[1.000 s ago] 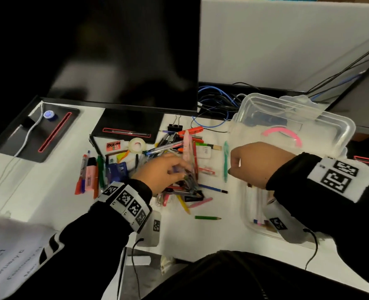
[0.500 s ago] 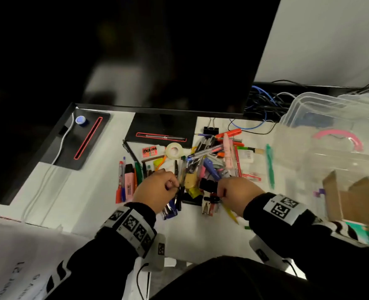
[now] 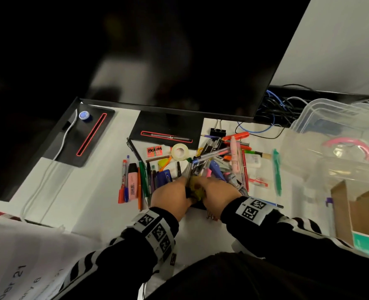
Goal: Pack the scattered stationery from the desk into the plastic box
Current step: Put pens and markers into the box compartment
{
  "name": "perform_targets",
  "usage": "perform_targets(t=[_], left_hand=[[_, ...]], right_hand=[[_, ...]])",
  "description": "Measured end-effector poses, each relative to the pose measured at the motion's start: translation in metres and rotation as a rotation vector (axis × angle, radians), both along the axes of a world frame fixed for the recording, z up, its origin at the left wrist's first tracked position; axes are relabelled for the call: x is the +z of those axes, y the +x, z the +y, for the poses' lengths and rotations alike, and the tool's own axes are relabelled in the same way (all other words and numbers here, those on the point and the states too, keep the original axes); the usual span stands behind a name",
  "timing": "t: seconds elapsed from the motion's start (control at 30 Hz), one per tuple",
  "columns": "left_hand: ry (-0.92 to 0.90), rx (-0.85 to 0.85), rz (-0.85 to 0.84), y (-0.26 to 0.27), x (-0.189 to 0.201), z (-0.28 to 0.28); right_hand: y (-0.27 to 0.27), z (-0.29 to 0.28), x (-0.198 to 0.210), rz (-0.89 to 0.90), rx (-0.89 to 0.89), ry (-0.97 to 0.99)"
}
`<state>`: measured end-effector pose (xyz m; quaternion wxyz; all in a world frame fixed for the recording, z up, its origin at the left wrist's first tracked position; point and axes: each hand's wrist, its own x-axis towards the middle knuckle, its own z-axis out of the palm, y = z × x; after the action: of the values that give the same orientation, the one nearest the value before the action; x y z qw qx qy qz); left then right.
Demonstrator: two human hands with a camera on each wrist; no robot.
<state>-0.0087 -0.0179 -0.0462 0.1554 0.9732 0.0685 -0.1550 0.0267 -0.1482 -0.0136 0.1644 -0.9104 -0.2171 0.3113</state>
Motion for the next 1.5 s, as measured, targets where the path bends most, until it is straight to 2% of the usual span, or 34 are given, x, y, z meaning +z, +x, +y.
perform_targets(t=[0.17, 0.4, 0.6, 0.73, 0.87, 1.0, 1.1, 1.17, 1.23, 1.37, 1.5], left_hand=[[-0.02, 0.059, 0.012, 0.006, 0.001, -0.004], [-0.125, 0.118, 0.022, 0.008, 0.004, 0.011], [-0.175, 0.154, -0.082, 0.009, 0.02, 0.029], [-0.258, 0.262, -0.196, 0.012, 0.038, 0.035], [-0.302, 0.246, -0.292, 0.017, 0.055, 0.039], [-0.486, 0.144, -0.246, 0.019, 0.066, 0.037], [-0.604, 0.094, -0.181, 0.02, 0.07, 0.031], [-0.685, 0.087, -0.153, 0.02, 0.072, 0.027], [-0.758, 0.098, -0.144, 0.022, 0.072, 0.024], [-0.856, 0.144, -0.149, 0.029, 0.068, 0.017], [-0.974, 0.216, -0.18, 0.035, 0.065, 0.01]], right_hand=[[-0.001, -0.003, 0.001, 0.025, 0.071, -0.023], [0.001, -0.012, -0.008, 0.067, 0.05, -0.064], [0.002, -0.019, -0.008, 0.061, -0.01, -0.013], [0.005, -0.022, -0.003, -0.033, -0.135, 0.134], [0.008, -0.023, 0.005, -0.165, -0.293, 0.335], [0.012, -0.023, 0.01, -0.369, -0.278, 0.395], [0.013, -0.027, 0.019, -0.488, -0.222, 0.323], [0.012, -0.028, 0.024, -0.434, -0.133, 0.211], [0.009, -0.03, 0.023, -0.311, -0.094, 0.194], [0.003, -0.036, 0.019, -0.053, -0.192, 0.3], [0.001, -0.042, 0.016, 0.09, -0.28, 0.366]])
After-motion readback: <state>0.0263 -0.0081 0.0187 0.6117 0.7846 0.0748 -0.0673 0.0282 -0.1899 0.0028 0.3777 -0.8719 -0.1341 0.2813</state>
